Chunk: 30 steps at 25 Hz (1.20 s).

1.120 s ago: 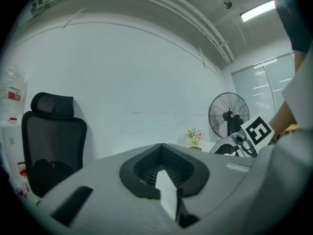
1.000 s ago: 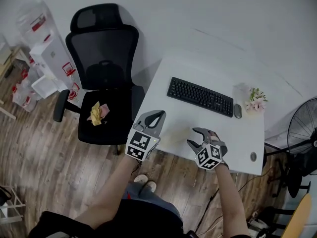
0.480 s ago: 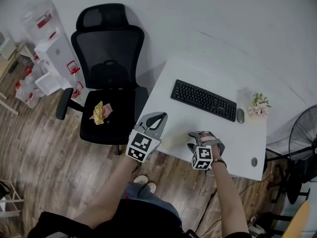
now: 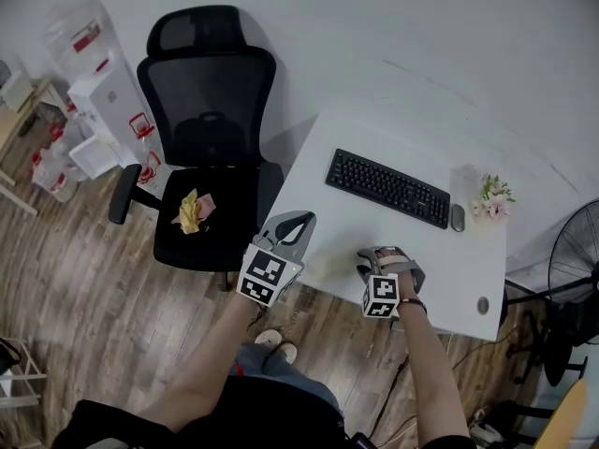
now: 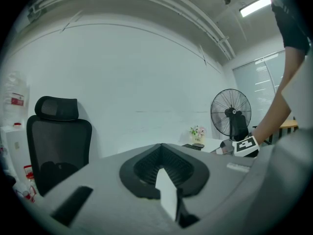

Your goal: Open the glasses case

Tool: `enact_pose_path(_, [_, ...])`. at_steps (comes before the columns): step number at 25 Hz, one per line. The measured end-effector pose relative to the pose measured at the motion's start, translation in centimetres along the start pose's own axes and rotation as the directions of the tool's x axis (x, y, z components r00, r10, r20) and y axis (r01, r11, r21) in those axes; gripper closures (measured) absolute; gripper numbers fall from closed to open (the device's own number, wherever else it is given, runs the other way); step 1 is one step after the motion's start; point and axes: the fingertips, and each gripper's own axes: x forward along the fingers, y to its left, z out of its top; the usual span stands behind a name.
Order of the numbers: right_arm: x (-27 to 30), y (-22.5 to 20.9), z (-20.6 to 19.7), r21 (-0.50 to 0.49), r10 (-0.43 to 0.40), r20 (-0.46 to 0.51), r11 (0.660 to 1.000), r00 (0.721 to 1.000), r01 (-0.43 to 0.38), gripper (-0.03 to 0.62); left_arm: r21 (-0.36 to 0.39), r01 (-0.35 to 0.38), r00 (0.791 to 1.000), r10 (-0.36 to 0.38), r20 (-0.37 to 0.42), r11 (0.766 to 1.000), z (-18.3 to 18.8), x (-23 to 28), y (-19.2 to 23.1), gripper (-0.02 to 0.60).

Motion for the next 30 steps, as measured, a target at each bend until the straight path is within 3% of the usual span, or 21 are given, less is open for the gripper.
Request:
enact_pose_path(14, [-0.5,-0.6,0.0,-0.02,-0.024,-0.001,1.0,1.0,0.024,0.511,-0.01,-0.008,1.0,0.008,-0.014,1.0,-0.2,-0.4,0.5,0.574])
enact_pose_path(23, [-0.9,-3.7,0.8,-0.039,-0.053,0.036,0.998,0.998,0.055,0.571,-0.009,-0.025,1.0,0.025,-0.004,1.0,-0.1,-0.6,1.6,0.574])
enact_pose_path(30, [0.1,-6.3,1.6,-0.071,-0.051,0.045,0.996,0.998,0.054,0.579,0.0,-0.059,0.998,0.059,-0.01,0.998,-0.2,-1.4,2.8,0.574])
